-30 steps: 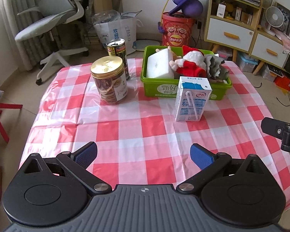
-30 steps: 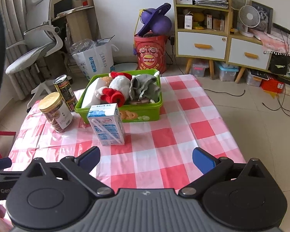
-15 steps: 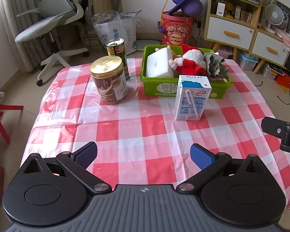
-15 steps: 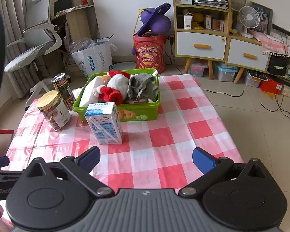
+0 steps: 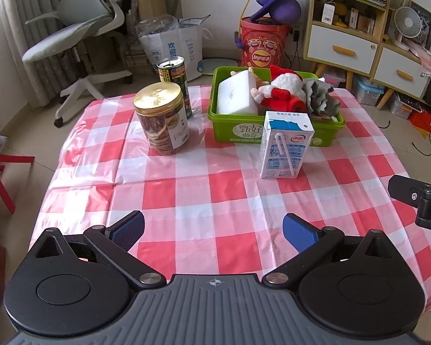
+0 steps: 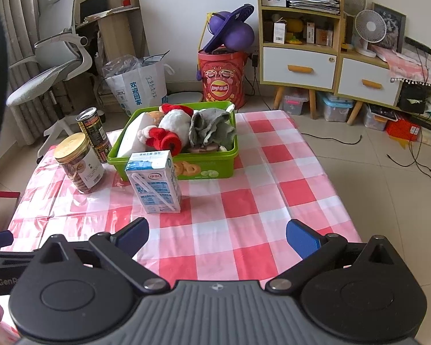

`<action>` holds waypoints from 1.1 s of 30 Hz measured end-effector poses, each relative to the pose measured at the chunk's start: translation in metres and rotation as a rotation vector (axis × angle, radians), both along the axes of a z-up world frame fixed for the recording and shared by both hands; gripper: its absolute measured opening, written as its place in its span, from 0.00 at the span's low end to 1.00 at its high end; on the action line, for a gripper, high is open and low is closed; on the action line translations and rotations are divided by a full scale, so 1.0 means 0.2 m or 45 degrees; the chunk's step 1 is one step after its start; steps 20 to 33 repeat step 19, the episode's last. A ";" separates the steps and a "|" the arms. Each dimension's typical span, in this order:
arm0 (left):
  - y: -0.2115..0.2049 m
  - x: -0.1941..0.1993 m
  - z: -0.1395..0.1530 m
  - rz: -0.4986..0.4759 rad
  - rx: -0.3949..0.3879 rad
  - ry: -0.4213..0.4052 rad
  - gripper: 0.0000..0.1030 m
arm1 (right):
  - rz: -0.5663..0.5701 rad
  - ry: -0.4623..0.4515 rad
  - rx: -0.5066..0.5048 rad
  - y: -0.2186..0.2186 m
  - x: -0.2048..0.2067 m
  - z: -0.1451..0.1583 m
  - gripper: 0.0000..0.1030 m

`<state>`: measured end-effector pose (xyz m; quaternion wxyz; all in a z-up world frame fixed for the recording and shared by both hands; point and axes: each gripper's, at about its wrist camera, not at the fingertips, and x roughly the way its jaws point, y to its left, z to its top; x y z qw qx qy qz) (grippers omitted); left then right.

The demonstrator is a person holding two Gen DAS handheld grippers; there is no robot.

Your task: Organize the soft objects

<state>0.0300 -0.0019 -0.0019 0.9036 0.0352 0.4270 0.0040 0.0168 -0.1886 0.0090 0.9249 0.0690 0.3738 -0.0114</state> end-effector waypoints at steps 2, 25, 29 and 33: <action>0.00 0.00 0.00 0.000 -0.002 0.000 0.95 | -0.003 0.002 -0.001 0.00 0.00 0.00 0.87; -0.01 0.00 -0.01 -0.012 0.001 0.002 0.95 | -0.006 0.011 -0.011 -0.01 0.00 -0.01 0.87; -0.01 0.00 -0.01 -0.012 0.001 0.002 0.95 | -0.006 0.011 -0.011 -0.01 0.00 -0.01 0.87; -0.01 0.00 -0.01 -0.012 0.001 0.002 0.95 | -0.006 0.011 -0.011 -0.01 0.00 -0.01 0.87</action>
